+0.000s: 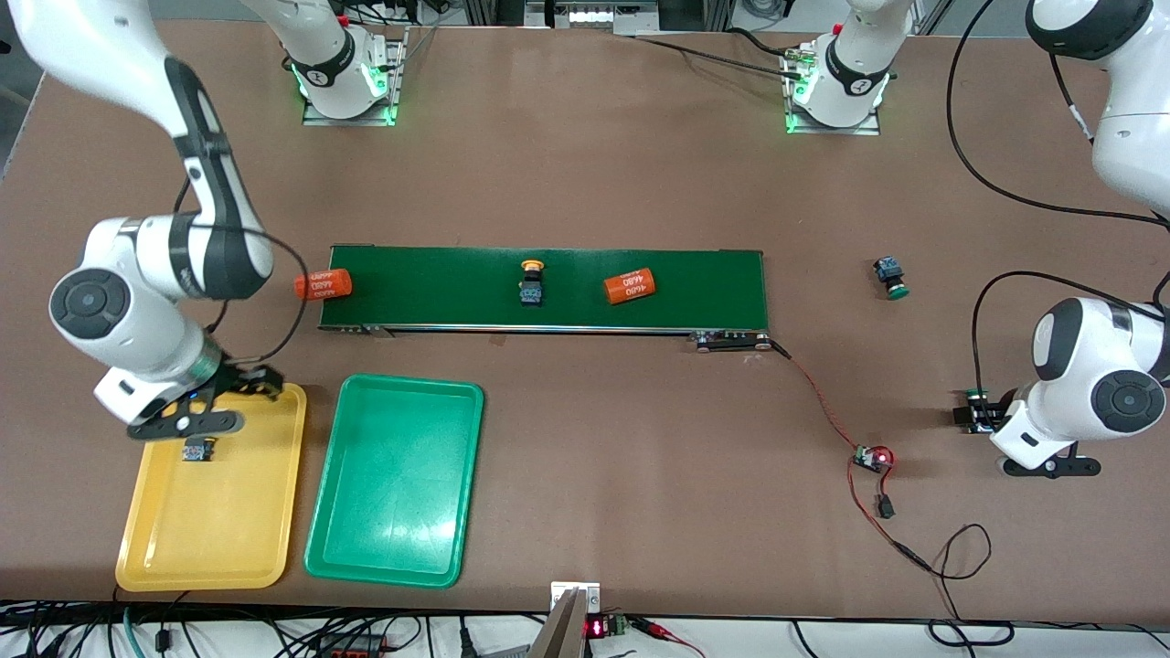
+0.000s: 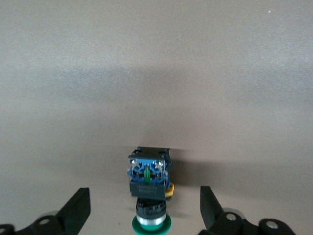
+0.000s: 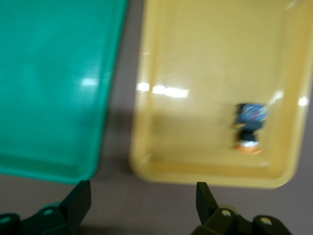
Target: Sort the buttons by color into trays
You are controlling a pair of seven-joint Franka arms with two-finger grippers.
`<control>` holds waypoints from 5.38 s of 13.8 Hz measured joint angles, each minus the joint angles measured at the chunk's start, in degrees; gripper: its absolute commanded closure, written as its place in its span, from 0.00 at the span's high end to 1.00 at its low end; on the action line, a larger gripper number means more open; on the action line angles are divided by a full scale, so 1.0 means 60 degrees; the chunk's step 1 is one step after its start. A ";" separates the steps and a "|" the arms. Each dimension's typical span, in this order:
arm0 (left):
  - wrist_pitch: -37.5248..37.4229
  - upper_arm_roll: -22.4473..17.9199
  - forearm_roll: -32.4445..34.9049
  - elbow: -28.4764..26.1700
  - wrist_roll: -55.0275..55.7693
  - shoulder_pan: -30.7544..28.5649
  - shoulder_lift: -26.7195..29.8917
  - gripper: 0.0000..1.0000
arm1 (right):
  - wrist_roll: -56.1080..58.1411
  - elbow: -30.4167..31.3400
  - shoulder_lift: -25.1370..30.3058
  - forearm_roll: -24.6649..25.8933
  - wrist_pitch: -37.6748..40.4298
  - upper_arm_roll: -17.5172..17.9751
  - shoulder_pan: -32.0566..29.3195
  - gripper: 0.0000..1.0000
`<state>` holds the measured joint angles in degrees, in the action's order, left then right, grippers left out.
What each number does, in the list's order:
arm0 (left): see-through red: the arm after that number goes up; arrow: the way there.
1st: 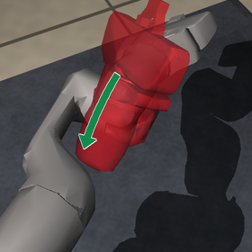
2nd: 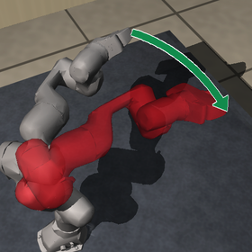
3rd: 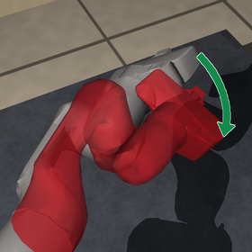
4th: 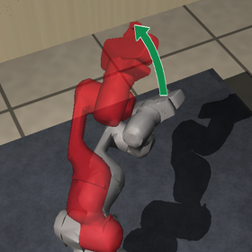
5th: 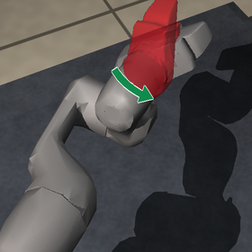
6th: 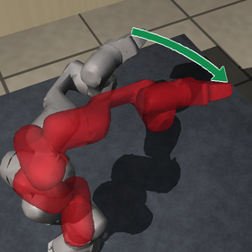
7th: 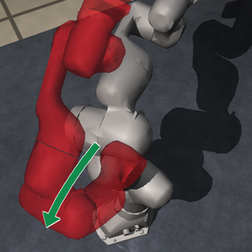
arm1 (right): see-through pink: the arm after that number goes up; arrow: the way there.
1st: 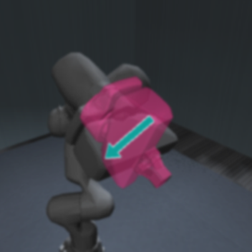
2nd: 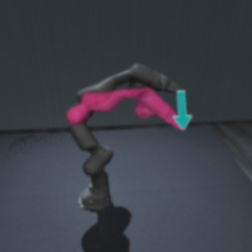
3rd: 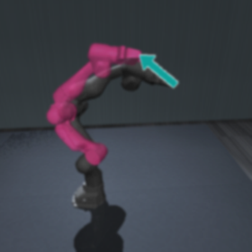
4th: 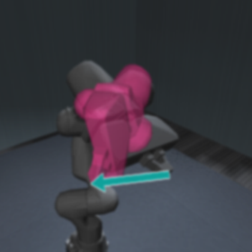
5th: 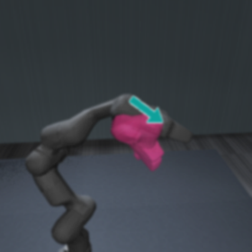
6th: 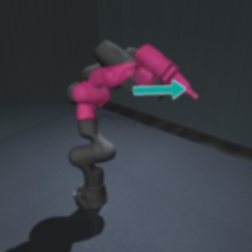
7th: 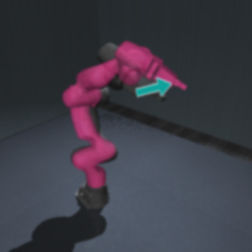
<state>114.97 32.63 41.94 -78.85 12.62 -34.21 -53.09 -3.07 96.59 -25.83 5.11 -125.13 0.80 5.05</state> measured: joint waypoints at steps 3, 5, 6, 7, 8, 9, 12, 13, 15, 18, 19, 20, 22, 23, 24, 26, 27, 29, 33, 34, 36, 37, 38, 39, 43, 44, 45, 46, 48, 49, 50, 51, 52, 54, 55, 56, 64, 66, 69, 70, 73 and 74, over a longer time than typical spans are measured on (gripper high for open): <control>0.0351 -0.0031 -0.0001 0.0000 0.0035 -0.0121 -0.0299 0.71 | -0.1496 0.0551 0.0746 -0.0223 0.0255 0.0345 0.0724 0.98; 0.0434 -0.0032 -0.0027 0.0001 0.0023 -0.0233 -0.0408 0.46 | -0.2396 0.0802 0.0985 -0.0249 0.0260 0.0389 0.1435 1.00; 0.0438 -0.0032 -0.0089 0.0002 0.0019 -0.0258 -0.0422 0.33 | -0.2855 0.0895 0.1029 -0.0258 0.0258 0.0401 0.1805 1.00; 0.0438 -0.0023 -0.0127 0.0002 0.0017 -0.0263 -0.0421 0.22 | -0.3323 0.0956 0.1033 -0.0259 0.0252 0.0410 0.2168 1.00; 0.0427 0.0006 -0.0135 0.0005 0.0017 -0.0260 -0.0419 0.16 | -0.3730 0.1003 0.1032 -0.0260 0.0244 0.0423 0.2485 1.00; 0.0362 0.0056 -0.0138 0.0008 0.0017 -0.0251 -0.0400 0.16 | -0.4072 0.1047 0.1032 -0.0260 0.0238 0.0466 0.2759 1.00; -0.0748 0.0736 -0.0158 0.0123 0.0011 -0.0276 -0.0348 0.18 | -0.4834 0.1320 0.1028 -0.0260 -0.0124 0.0776 0.3157 1.00; -0.1409 0.1300 -0.0204 0.0198 0.0011 -0.0315 -0.0313 0.18 | -0.4956 0.1524 0.1022 -0.0260 -0.0433 0.0845 0.3171 1.00; -0.2806 0.2523 -0.0593 0.0269 0.0122 -0.0301 -0.0170 0.17 | -0.5228 0.1993 0.1006 -0.0261 -0.1068 0.0974 0.3169 1.00; -0.3903 0.3945 -0.1394 0.0238 0.1141 -0.0172 -0.0046 0.17 | -0.5896 0.2467 0.1020 -0.0260 -0.1560 0.1291 0.3168 1.00; -0.3952 0.4267 -0.1597 0.0173 0.1735 -0.0074 -0.0048 0.17 | -0.6137 0.2593 0.1049 -0.0260 -0.1689 0.1364 0.3169 1.00; -0.3957 0.4496 -0.1769 0.0082 0.2428 0.0113 -0.0051 0.17 | -0.6303 0.2748 0.1094 -0.0260 -0.1841 0.1405 0.3170 1.00; -0.3956 0.4746 -0.1997 -0.0090 0.3920 0.0773 -0.0059 0.17 | -0.6441 0.3113 0.1211 -0.0260 -0.2135 0.1482 0.3169 1.00; -0.3954 0.4832 -0.2157 -0.0153 0.4711 0.1200 -0.0074 0.17 | -0.6466 0.3307 0.1258 -0.0260 -0.2349 0.1503 0.3169 1.00; -0.3941 0.4874 -0.2226 -0.0186 0.5424 0.1670 -0.0091 0.17 | -0.6471 0.3505 0.1281 -0.0260 -0.2627 0.1513 0.3169 1.00; -0.3897 0.4889 -0.2244 -0.0343 0.6217 0.2480 -0.0113 0.18 | -0.6471 0.3887 0.1282 -0.0233 -0.3159 0.1539 0.3169 1.00; -0.3802 0.4889 -0.2244 -0.0517 0.6423 0.2727 -0.0120 0.18 | -0.6471 0.4039 0.1282 -0.0179 -0.3309 0.1552 0.3169 1.00; -0.3035 0.4880 -0.2244 -0.1155 0.6675 0.2943 -0.0134 0.18 | -0.6471 0.4212 0.1282 -0.0026 -0.3397 0.1568 0.3169 1.00; -0.1550 0.4777 -0.2244 -0.2396 0.7075 0.2866 -0.0172 0.38 | -0.6473 0.4353 0.1251 0.0356 -0.3481 0.1571 0.3160 0.86; -0.1482 0.4778 -0.2244 -0.2473 0.7123 0.2866 -0.0180 0.85 | -0.6473 0.4379 0.1224 0.0460 -0.3557 0.1570 0.3150 0.84; -0.1441 0.4781 -0.2244 -0.2509 0.7186 0.2858 -0.0179 1.00 | -0.6474 0.4426 0.1133 0.0633 -0.3748 0.1570 0.3119 0.79; -0.1431 0.4795 -0.2244 -0.2494 0.7202 0.2819 -0.0179 1.00 | -0.6475 0.4429 0.1073 0.0722 -0.3817 0.1570 0.3099 0.73; -0.1428 0.4823 -0.2244 -0.2462 0.7213 0.2757 -0.0172 1.00 | -0.6475 0.4430 0.1021 0.0824 -0.3862 0.1568 0.3065 0.66; -0.1424 0.4865 -0.2244 -0.2421 0.7261 0.2679 -0.0157 1.00 | -0.6477 0.4430 0.0979 0.0954 -0.3900 0.1561 0.3001 0.57; -0.1598 0.5574 -0.2210 -0.2276 0.7514 0.1553 -0.0035 1.00 | -0.6477 0.4430 0.0878 0.1225 -0.4022 0.1536 0.2759 0.12; -0.1908 0.5698 -0.2074 -0.2265 0.7505 0.1066 0.0018 1.00 | -0.6477 0.4429 0.0880 0.1227 -0.4023 0.1520 0.2747 0.11; -0.2254 0.5753 -0.1751 -0.2244 0.7470 0.0661 0.0040 1.00 | -0.6477 0.4422 0.0890 0.1228 -0.4027 0.1517 0.2720 0.11; -0.2637 0.5753 -0.1212 -0.2214 0.7444 0.0379 0.0035 1.00 | -0.6477 0.4392 0.0905 0.1229 -0.4036 0.1511 0.2685 0.11; -0.3048 0.5715 -0.0061 -0.2200 0.7395 0.0165 0.0017 1.00 | -0.6463 0.4255 0.0968 0.1244 -0.3963 0.1446 0.2613 0.11; -0.3092 0.5677 0.0333 -0.2173 0.7298 0.0148 0.0017 1.00 | -0.6447 0.4094 0.1031 0.1257 -0.3698 0.1392 0.2572 0.11; -0.3116 0.5624 0.0558 -0.2112 0.7016 0.0118 0.0016 1.00 | -0.6377 0.3777 0.1108 0.1281 -0.3175 0.1311 0.2545 0.11; -0.3132 0.5567 0.0651 -0.2023 0.6569 0.0028 0.0016 1.00 | -0.6160 0.3333 0.1195 0.1289 -0.2504 0.1231 0.2514 0.11; -0.3145 0.5531 0.0687 -0.1926 0.6064 -0.0135 0.0016 1.00 | -0.5806 0.2816 0.1256 0.1289 -0.1814 0.1162 0.2439 0.11; -0.3174 0.5500 0.0688 -0.1734 0.5036 -0.0563 0.0026 1.00 | -0.4936 0.1788 0.1244 0.1283 -0.0754 0.1079 0.2046 0.11; -0.3179 0.5394 0.0682 -0.1650 0.4565 -0.0721 0.0074 1.00 | -0.4479 0.1392 0.1170 0.1283 -0.0435 0.1059 0.1745 0.11; -0.3179 0.5180 0.0534 -0.1584 0.4070 -0.0791 0.0211 1.00 | -0.3953 0.1054 0.1032 0.1281 -0.0249 0.1043 0.1409 0.11; -0.3287 -0.0835 -0.4512 -0.2651 -0.1184 0.1207 0.3433 1.00 | -0.0722 -0.0721 -0.0911 0.1283 -0.0206 0.0420 -0.0015 0.11; -0.2841 -0.1669 -0.4654 -0.3758 -0.1375 0.1394 0.4020 1.00 | -0.0117 -0.1234 -0.1404 0.1282 -0.0222 0.0049 -0.0177 0.11; -0.0394 -0.2500 -0.5298 -0.6199 -0.1412 0.1512 0.4793 1.00 | 0.0887 -0.1796 -0.2107 0.1282 -0.0884 -0.0181 -0.0786 0.11; 0.0234 -0.2694 -0.5619 -0.6853 -0.1410 0.1555 0.4942 1.00 | 0.1086 -0.1876 -0.2340 0.1282 -0.1281 -0.0183 -0.0953 0.11; 0.1060 -0.3184 -0.6483 -0.7954 -0.1407 0.1707 0.5129 1.00 | 0.1189 -0.1940 -0.2963 0.1282 -0.2448 -0.0182 -0.1062 0.11; 0.1131 -0.3252 -0.6725 -0.8138 -0.1407 0.1718 0.5142 1.00 | 0.1189 -0.1955 -0.3137 0.1282 -0.2709 -0.0182 -0.1062 0.12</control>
<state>121.76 13.12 1.59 -127.68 4.18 -23.90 -22.24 4.07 84.86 -44.65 12.80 -141.39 -0.29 -1.32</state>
